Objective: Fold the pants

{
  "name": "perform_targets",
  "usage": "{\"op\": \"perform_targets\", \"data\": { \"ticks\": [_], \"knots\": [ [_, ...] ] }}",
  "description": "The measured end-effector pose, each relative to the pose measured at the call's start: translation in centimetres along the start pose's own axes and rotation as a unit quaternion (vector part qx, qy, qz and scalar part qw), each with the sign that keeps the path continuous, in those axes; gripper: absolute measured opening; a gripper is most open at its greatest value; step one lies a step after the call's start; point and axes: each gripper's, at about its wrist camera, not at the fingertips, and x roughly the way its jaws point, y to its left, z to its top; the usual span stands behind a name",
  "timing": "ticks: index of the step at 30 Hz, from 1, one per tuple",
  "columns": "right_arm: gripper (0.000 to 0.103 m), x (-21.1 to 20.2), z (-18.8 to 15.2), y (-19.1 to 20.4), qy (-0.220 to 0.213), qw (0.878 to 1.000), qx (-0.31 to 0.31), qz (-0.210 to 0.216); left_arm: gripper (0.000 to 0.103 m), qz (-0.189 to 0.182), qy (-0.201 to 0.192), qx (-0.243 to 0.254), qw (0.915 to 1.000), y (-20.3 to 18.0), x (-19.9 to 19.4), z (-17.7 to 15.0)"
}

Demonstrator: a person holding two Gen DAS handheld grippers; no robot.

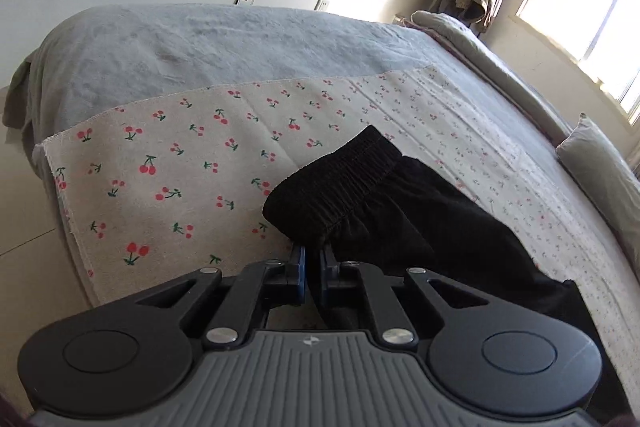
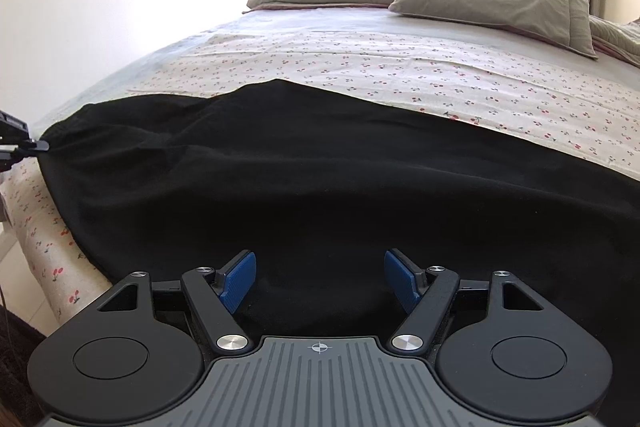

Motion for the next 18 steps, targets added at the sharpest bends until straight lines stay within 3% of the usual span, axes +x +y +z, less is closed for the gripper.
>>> {"op": "perform_targets", "data": {
  "ticks": [2, 6, 8, 10, 15, 18],
  "knots": [
    [0.072, 0.1, 0.1, 0.0, 0.002, 1.0, 0.001, 0.002, 0.022, 0.026, 0.011, 0.025, 0.9993, -0.2, 0.7, -0.4],
    [0.072, 0.0, 1.2, 0.0, -0.002, 1.0, -0.005, 0.004, 0.037, 0.045, -0.071, 0.059, 0.9947, -1.2, -2.1, -0.6],
    [0.072, 0.3, 2.7, 0.1, -0.007, 1.0, -0.009, 0.011, 0.059, 0.043, -0.106, 0.087, 0.9896, -2.4, -3.0, -0.2],
    [0.072, 1.0, 4.7, 0.1, -0.011, 1.0, -0.014, 0.022, 0.067, 0.024, -0.121, 0.124, 0.9847, -3.9, -2.9, 1.0],
    [0.072, 4.3, 9.7, -0.3, -0.014, 0.997, -0.014, 0.076, 0.072, -0.069, -0.08, 0.184, 0.9773, -4.6, 2.2, 5.4],
    [0.072, 7.0, 12.1, -0.7, -0.013, 0.995, -0.009, 0.094, 0.079, -0.102, -0.046, 0.178, 0.9776, -3.1, 5.6, 7.7]
  ]
}}
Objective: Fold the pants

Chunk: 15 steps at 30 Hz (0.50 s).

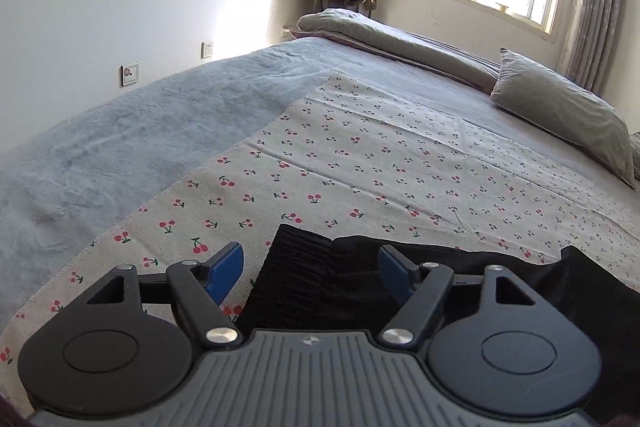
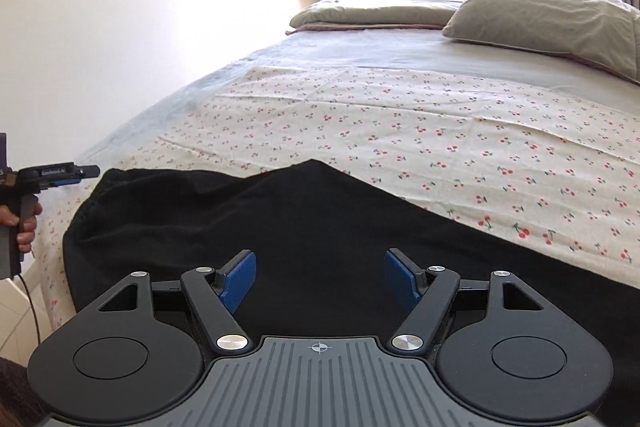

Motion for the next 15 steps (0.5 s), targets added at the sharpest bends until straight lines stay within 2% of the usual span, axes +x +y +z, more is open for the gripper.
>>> {"op": "perform_targets", "data": {
  "ticks": [5, 7, 9, 11, 13, 15],
  "knots": [
    [0.072, 5.0, 2.7, -1.4, 0.007, 1.0, 0.012, 0.01, 0.08, -0.068, 0.048, -0.053, 0.9951, 4.1, 4.2, 0.5],
    [0.072, 7.0, 3.6, -1.8, 0.009, 1.0, 0.021, 0.014, 0.08, -0.103, 0.076, -0.082, 0.9884, 5.3, 5.9, 0.2],
    [0.072, 9.2, 4.4, -2.1, 0.01, 0.999, 0.034, 0.013, 0.078, -0.13, 0.078, -0.1, 0.9833, 6.0, 6.7, 0.0],
    [0.072, 11.2, 5.2, -2.5, 0.012, 0.999, 0.052, 0.013, 0.057, -0.158, 0.078, -0.105, 0.9788, 6.0, 6.7, 0.0],
    [0.071, 13.1, 5.7, -2.9, 0.013, 0.997, 0.074, 0.016, 0.053, -0.154, 0.076, -0.101, 0.9799, 5.6, 6.5, 0.0],
    [0.067, 14.7, 5.8, -3.2, 0.017, 0.995, 0.097, 0.026, 0.042, -0.141, 0.068, -0.085, 0.9841, 5.0, 6.0, -0.2]
  ]
}}
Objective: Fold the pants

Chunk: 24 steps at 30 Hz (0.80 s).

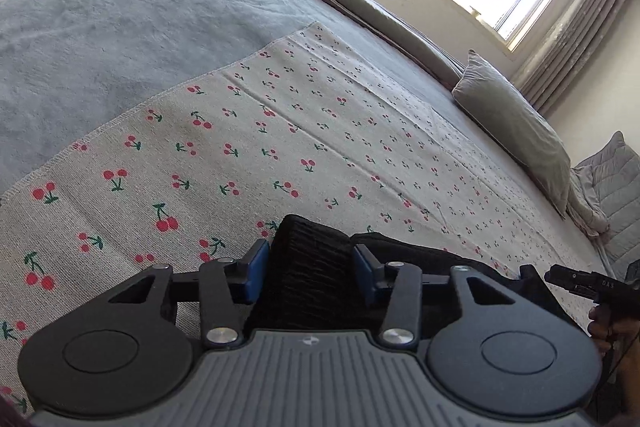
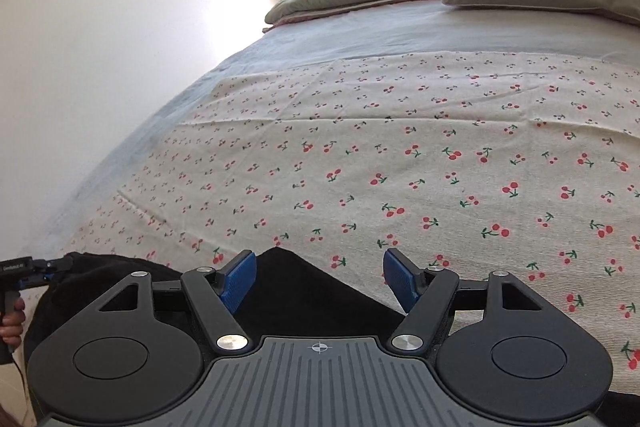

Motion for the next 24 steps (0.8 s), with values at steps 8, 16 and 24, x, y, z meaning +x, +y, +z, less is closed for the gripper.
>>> {"op": "perform_targets", "data": {
  "ticks": [8, 16, 24],
  "knots": [
    [0.0, 1.7, -1.6, 2.0, -0.015, 0.999, -0.037, 0.016, 0.004, 0.037, -0.078, -0.011, 0.9962, -0.5, -2.6, -0.8],
    [0.014, 2.9, -2.3, 4.0, -0.032, 0.994, -0.088, -0.062, 0.013, 0.117, -0.079, 0.05, 0.9888, -2.3, -1.8, -0.9],
    [0.072, -4.4, -6.4, 7.2, -0.031, 0.984, -0.163, -0.061, 0.065, 0.134, -0.129, 0.167, 0.9682, -10.0, -5.7, -3.1]
  ]
}}
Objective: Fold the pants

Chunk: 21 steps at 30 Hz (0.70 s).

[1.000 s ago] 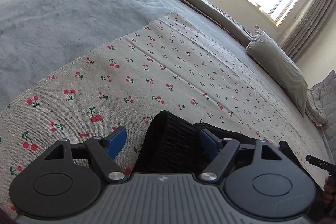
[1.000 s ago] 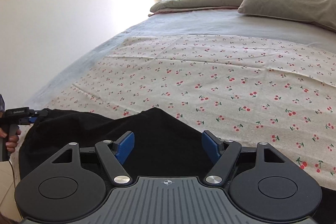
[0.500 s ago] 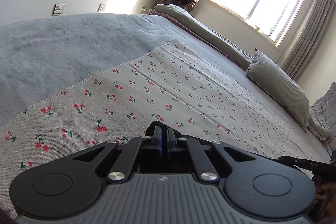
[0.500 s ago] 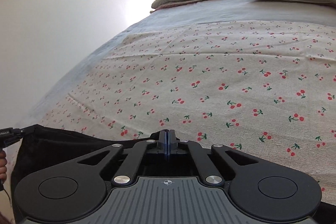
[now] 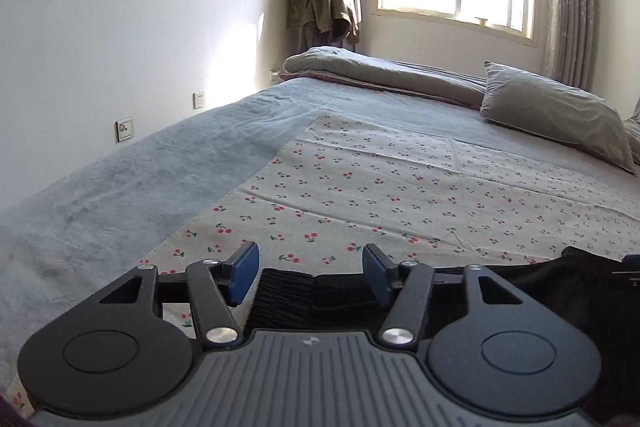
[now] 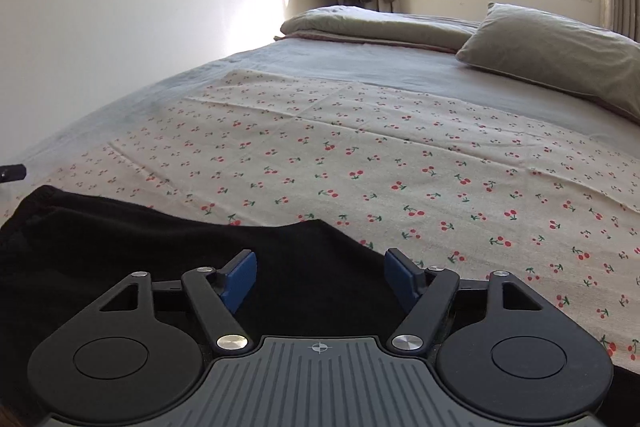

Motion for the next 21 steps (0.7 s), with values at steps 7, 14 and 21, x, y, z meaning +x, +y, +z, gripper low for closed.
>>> {"op": "perform_targets", "data": {
  "ticks": [7, 14, 21],
  "knots": [
    [0.075, -4.3, -5.7, 1.4, 0.073, 0.994, -0.073, 0.021, 0.076, -0.09, 0.048, 0.093, 0.9904, -6.9, 1.1, -3.1],
    [0.086, -12.4, -11.1, -5.7, 0.096, 0.994, -0.043, -0.017, 0.085, -0.042, 0.093, 0.108, 0.9889, -5.3, 4.0, -6.4],
    [0.09, -20.2, -14.5, -12.2, 0.154, 0.977, 0.033, -0.141, 0.083, -0.03, 0.105, 0.123, 0.9863, -7.8, 1.3, -5.0]
  ]
}}
